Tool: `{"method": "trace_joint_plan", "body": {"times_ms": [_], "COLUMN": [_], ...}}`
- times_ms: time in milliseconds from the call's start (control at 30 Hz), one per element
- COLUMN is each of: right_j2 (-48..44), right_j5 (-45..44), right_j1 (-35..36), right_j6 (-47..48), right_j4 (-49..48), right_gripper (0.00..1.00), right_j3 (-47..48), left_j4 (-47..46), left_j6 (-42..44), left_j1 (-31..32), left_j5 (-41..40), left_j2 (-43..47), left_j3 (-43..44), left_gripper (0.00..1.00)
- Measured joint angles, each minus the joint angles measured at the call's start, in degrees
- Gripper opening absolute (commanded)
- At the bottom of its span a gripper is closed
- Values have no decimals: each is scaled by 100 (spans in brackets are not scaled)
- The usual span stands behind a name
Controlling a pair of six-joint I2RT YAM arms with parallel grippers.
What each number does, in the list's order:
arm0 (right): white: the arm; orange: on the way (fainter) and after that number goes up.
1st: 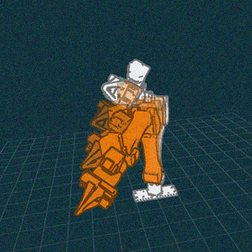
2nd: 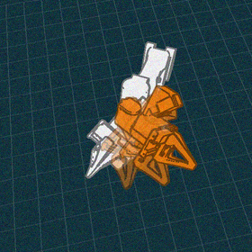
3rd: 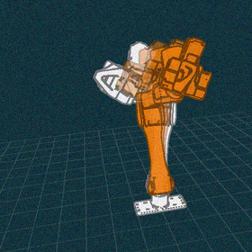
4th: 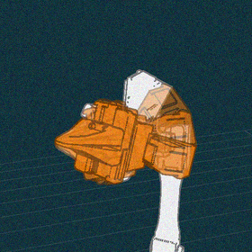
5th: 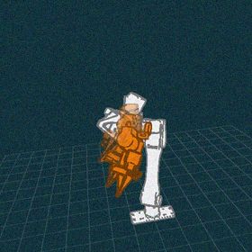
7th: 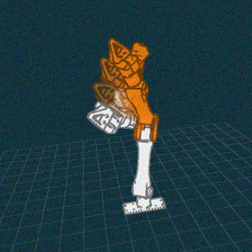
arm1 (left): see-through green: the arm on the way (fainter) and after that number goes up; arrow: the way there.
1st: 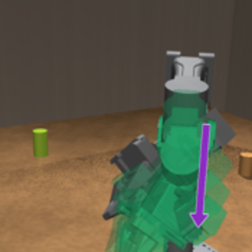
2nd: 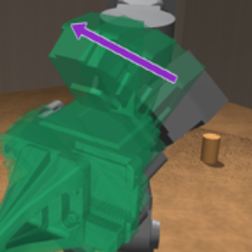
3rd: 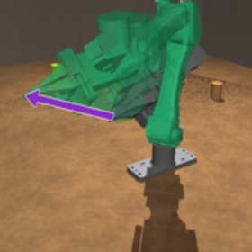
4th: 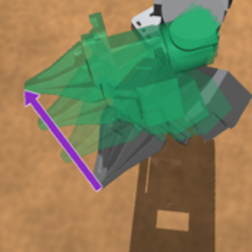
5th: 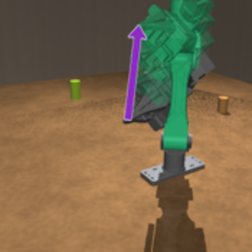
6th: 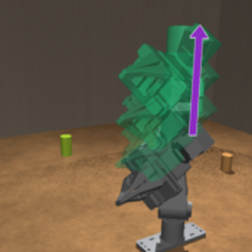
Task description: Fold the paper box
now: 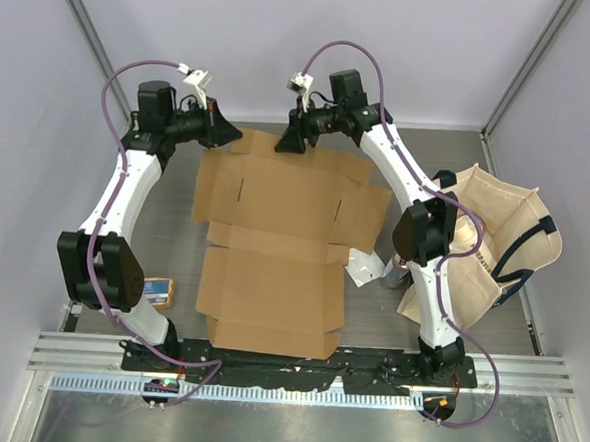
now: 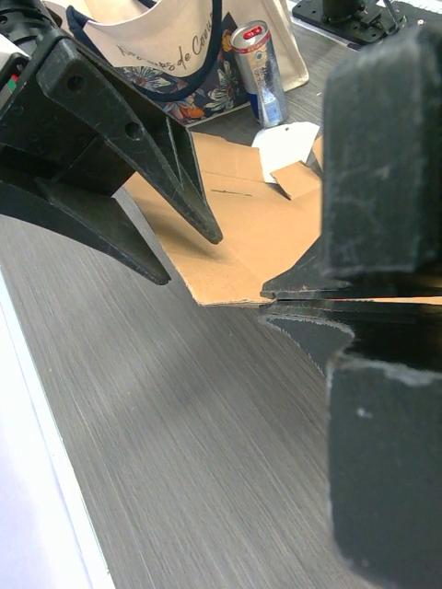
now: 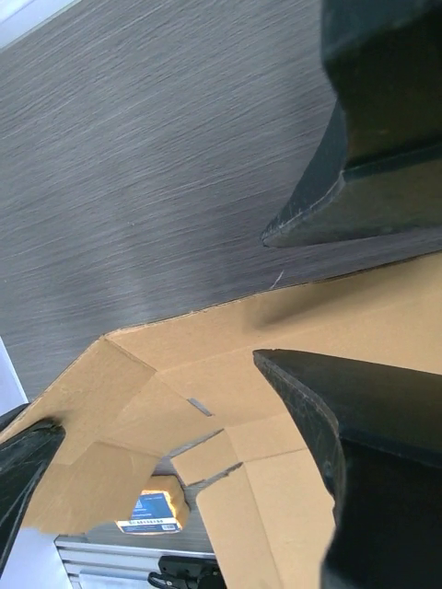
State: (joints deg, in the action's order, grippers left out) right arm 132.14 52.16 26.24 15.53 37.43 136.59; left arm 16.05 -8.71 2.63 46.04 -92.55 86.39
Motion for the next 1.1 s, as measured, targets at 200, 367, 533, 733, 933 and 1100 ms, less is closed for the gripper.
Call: {"method": "trace_joint_plan", "body": {"times_ms": [200,367,533,733,933,1100], "right_j2": [2,2,2,-44,-52,-55], "right_j5": [50,166,190,-98,-332,-450], "right_j1": [9,26,44,129,157,173], "right_j6": [-52,-127,-234,-144,146,286], "right_j4": [-11,-24,-120,-203,-90,35], "right_gripper": [50,27,2,1,2,1], "right_j3": [0,0,0,-140,-210,-210], "left_j4": [-11,-107,-278,-649,-791,-341], "left_j6": [2,-9,-407,-1683,-2588,-2837], "left_j1": [0,33,103,125,125,122], "left_j5": [-13,-22,-678,-1257,-1700,-2186], "left_j2": [105,160,197,389,833,796], "left_j3": [-66,-66,-129,-494,-1008,-608], "left_gripper": [0,0,29,53,61,56]}}
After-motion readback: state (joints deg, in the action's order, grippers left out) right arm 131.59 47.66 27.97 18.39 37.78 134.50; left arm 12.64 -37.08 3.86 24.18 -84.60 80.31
